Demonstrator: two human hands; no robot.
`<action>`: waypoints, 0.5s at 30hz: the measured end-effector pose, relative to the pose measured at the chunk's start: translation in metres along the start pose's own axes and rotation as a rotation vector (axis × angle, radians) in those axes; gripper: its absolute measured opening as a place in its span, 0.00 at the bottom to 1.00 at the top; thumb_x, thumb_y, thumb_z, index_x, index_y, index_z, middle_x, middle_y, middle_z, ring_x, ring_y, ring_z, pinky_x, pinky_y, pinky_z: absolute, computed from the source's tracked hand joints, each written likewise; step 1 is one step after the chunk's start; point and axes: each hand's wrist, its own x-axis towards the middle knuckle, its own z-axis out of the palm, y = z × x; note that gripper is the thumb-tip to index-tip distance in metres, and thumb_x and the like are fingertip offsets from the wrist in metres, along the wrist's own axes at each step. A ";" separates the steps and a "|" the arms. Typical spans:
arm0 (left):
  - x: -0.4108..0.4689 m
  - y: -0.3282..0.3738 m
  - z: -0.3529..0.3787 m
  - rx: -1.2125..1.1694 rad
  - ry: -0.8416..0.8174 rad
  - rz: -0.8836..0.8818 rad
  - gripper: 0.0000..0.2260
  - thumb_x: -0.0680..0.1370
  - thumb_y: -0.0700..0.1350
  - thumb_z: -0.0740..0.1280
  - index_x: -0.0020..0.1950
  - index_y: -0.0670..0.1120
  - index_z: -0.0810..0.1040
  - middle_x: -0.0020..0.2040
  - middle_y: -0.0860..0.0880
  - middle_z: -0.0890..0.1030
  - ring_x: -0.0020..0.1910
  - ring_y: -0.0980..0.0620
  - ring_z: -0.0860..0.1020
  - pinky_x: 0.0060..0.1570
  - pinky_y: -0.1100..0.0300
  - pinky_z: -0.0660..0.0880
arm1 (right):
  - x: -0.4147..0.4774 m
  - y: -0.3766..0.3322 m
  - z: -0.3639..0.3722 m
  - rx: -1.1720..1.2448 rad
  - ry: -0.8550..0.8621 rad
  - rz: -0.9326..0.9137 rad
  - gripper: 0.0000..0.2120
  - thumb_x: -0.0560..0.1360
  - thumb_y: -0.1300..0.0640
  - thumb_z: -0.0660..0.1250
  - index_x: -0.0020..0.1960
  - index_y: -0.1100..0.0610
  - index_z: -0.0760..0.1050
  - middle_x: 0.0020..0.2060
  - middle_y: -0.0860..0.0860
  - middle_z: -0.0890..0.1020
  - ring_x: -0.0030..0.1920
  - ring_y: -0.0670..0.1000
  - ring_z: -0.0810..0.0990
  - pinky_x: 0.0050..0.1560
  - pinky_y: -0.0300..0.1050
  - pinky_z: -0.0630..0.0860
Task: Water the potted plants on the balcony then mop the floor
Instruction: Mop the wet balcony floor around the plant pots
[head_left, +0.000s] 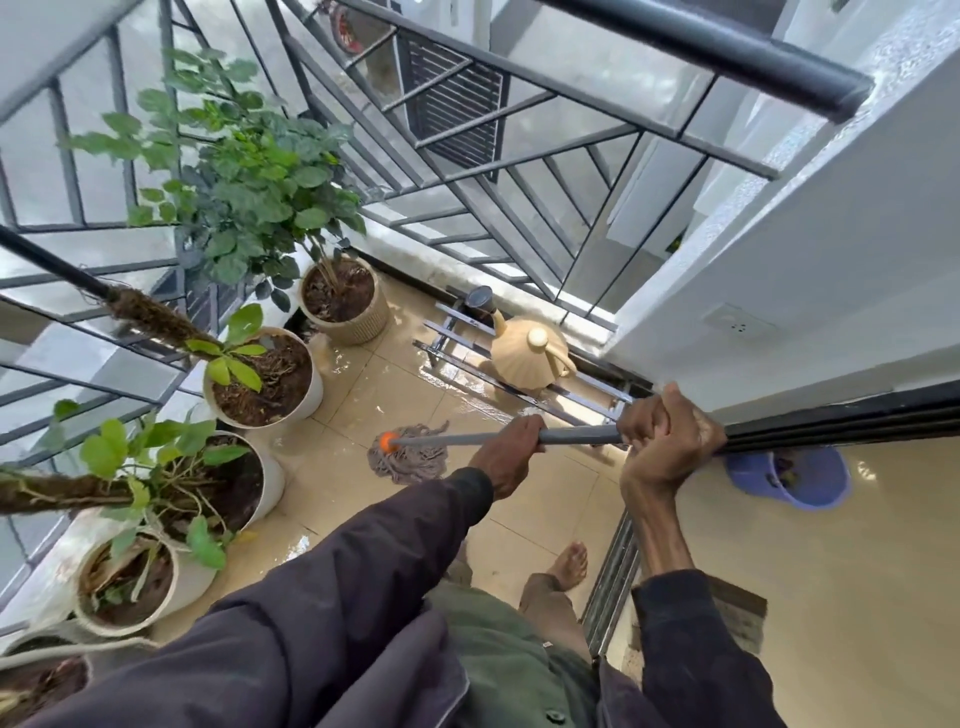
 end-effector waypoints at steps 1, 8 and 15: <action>-0.005 -0.005 -0.002 0.004 0.010 -0.007 0.08 0.84 0.36 0.59 0.63 0.41 0.69 0.58 0.41 0.76 0.53 0.45 0.75 0.57 0.47 0.76 | -0.004 0.002 0.003 0.002 -0.034 0.002 0.26 0.79 0.64 0.60 0.24 0.50 0.65 0.18 0.47 0.62 0.19 0.46 0.59 0.26 0.36 0.61; 0.009 0.001 -0.036 -0.109 0.122 0.065 0.14 0.81 0.32 0.59 0.65 0.43 0.70 0.56 0.44 0.77 0.50 0.50 0.74 0.50 0.57 0.72 | 0.004 -0.029 0.040 0.004 -0.216 -0.192 0.26 0.79 0.68 0.61 0.26 0.49 0.67 0.20 0.50 0.59 0.20 0.49 0.57 0.29 0.40 0.60; 0.037 0.013 -0.062 -0.190 0.166 0.016 0.05 0.83 0.39 0.58 0.57 0.45 0.72 0.54 0.40 0.78 0.49 0.45 0.75 0.52 0.49 0.75 | 0.004 -0.032 0.067 -0.187 -0.185 -0.290 0.28 0.83 0.66 0.64 0.24 0.53 0.65 0.19 0.48 0.63 0.20 0.52 0.61 0.28 0.47 0.61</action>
